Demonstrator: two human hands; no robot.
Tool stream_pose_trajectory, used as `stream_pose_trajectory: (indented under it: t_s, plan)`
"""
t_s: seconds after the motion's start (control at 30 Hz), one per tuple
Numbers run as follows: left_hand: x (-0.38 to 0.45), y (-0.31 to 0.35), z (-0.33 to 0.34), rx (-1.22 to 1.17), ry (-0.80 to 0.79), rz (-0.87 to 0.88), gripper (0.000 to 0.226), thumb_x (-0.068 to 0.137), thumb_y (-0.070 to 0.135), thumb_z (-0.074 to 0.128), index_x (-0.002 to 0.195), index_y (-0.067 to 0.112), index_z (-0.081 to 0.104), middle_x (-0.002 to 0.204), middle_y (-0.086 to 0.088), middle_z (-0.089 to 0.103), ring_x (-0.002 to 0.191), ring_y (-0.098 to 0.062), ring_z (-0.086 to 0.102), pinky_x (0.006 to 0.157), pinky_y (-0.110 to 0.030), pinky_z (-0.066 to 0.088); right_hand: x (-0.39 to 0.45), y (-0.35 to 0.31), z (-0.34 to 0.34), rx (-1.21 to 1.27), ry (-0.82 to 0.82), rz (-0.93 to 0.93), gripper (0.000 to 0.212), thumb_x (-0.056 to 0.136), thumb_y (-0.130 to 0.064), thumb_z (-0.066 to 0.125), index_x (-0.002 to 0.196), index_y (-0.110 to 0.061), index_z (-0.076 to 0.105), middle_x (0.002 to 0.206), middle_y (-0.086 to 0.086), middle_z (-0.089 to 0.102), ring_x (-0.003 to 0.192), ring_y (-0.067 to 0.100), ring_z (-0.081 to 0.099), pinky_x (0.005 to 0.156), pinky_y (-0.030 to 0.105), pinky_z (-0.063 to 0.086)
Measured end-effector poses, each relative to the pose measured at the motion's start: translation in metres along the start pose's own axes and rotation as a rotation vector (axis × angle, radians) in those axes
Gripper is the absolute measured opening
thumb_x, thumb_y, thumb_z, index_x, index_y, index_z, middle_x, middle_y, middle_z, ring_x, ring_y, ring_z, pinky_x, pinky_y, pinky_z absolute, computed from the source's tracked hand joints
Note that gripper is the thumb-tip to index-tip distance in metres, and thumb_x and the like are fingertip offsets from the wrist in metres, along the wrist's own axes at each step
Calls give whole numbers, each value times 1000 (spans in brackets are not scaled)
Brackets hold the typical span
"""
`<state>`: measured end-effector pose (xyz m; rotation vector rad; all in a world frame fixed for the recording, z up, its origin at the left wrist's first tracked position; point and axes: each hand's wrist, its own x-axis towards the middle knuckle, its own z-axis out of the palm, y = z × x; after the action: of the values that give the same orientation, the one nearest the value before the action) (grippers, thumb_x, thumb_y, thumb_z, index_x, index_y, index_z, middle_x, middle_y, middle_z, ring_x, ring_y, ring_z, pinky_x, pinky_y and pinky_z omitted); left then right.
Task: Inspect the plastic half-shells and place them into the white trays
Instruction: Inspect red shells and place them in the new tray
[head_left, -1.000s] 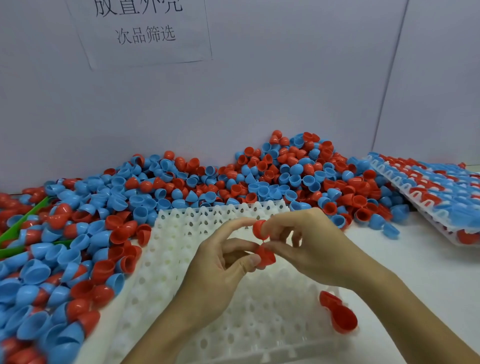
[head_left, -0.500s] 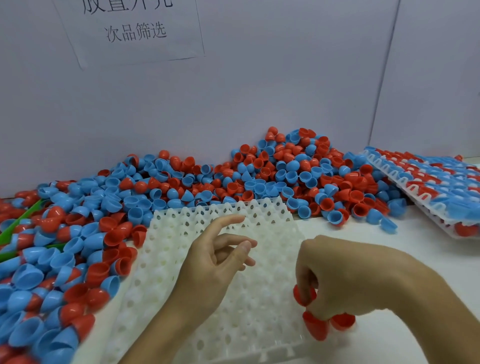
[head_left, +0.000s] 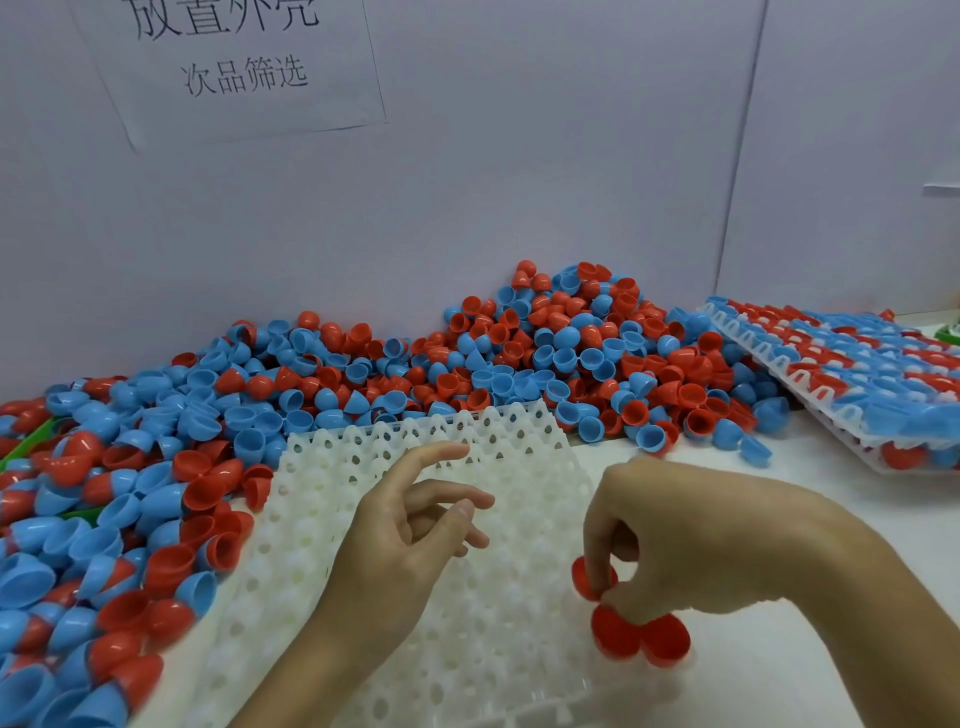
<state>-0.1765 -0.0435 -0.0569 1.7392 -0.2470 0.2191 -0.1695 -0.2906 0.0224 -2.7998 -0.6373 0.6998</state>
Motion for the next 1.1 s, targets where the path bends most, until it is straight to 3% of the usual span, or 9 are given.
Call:
stream_pose_trajectory:
  t_s: [0.03, 0.1, 0.2, 0.33, 0.57, 0.7, 0.93, 1.0, 1.1]
  plan:
    - [0, 0, 0, 2, -1, -1, 34, 96, 5, 59, 123, 26, 59, 97, 0, 77, 80, -22, 73, 74, -28, 57, 5, -31, -6, -18, 68, 74, 15, 83, -30, 76, 97, -30, 75, 73, -19, 55, 60, 1, 56, 43, 9, 38]
    - [1, 0, 1, 8, -2, 0, 34, 96, 5, 59, 122, 26, 59, 97, 0, 77, 80, -21, 73, 74, -28, 57, 13, -30, -3, -10, 119, 1, 17, 83, -30, 77, 100, -30, 74, 77, -17, 56, 65, 7, 57, 45, 11, 40]
    - [0, 0, 1, 12, -5, -2, 34, 96, 5, 58, 122, 27, 59, 97, 1, 77, 80, -21, 73, 74, -27, 57, 11, -29, 3, -40, 96, 62, 16, 81, -28, 78, 96, -29, 73, 77, -12, 58, 64, 10, 56, 44, 14, 39]
    - [-1, 0, 0, 14, -5, -5, 34, 96, 5, 58, 122, 27, 59, 97, 1, 77, 80, -21, 73, 73, -26, 57, 18, -38, 10, -73, 76, 57, 23, 82, -25, 77, 103, -29, 70, 91, -8, 62, 74, 14, 61, 57, 19, 51]
    - [-1, 1, 0, 12, -15, -7, 33, 96, 5, 59, 121, 26, 59, 97, 1, 77, 80, -21, 73, 72, -25, 56, 20, -38, 12, -81, 65, 64, 23, 83, -25, 77, 105, -28, 73, 92, -9, 65, 76, 12, 62, 60, 18, 51]
    - [-1, 1, 0, 16, -16, -4, 33, 96, 5, 59, 120, 27, 59, 97, 1, 77, 80, -21, 73, 72, -25, 55, 21, -39, 17, -99, 61, 73, 25, 83, -22, 76, 107, -27, 74, 100, -7, 67, 84, 15, 66, 74, 27, 60]
    - [-1, 2, 0, 13, -16, -9, 32, 96, 4, 59, 120, 25, 60, 96, 0, 77, 80, -21, 73, 71, -25, 55, 15, -32, 5, -38, 59, 23, 18, 83, -26, 77, 100, -26, 76, 81, -15, 63, 70, 10, 61, 53, 15, 50]
    - [-1, 2, 0, 15, -17, -9, 31, 96, 4, 59, 120, 24, 60, 96, 0, 77, 80, -21, 73, 71, -24, 55, 13, -30, 1, -30, 100, 6, 16, 83, -28, 77, 99, -27, 76, 76, -15, 58, 64, 9, 56, 45, 12, 41]
    - [-1, 3, 0, 20, -19, -5, 31, 96, 5, 59, 120, 24, 60, 96, 1, 77, 80, -21, 73, 71, -24, 55, 14, -31, 2, -27, 128, 2, 16, 83, -27, 78, 99, -28, 74, 73, -15, 54, 61, 8, 53, 43, 12, 38]
